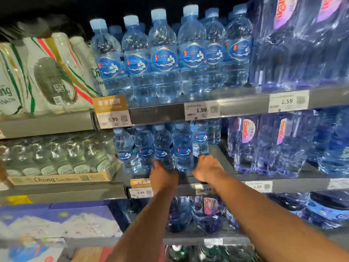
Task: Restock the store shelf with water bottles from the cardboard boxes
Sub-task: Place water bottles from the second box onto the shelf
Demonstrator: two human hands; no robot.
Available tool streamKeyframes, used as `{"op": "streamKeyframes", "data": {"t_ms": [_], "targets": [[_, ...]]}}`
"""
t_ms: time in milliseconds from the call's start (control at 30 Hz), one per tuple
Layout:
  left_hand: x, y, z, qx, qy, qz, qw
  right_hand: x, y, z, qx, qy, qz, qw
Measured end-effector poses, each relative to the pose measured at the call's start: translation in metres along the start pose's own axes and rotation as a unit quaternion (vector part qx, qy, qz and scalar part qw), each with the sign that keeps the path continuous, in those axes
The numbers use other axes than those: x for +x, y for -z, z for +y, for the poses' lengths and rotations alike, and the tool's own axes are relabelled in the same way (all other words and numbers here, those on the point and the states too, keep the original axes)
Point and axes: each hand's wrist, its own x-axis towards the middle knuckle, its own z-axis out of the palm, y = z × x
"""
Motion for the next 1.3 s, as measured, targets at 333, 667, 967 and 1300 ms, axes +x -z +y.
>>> {"op": "streamKeyframes", "data": {"t_ms": [333,667,967,1300], "targets": [[-0.120,0.015,0.026,0.209,-0.005,-0.090,0.974,-0.090,0.034,0.053,-0.117,0.112,-0.062,0.985],[-0.175,0.048,0.029,0.272,-0.054,-0.148,0.949,-0.163,0.052,0.060,-0.152,0.074,-0.062,0.984],[-0.240,0.106,-0.010,0.328,-0.132,-0.169,0.920,-0.268,0.028,0.043,-0.199,0.033,-0.027,0.979],[-0.314,0.100,-0.019,0.326,-0.189,-0.228,0.898,-0.352,0.031,0.087,-0.231,-0.054,-0.044,0.970]]}}
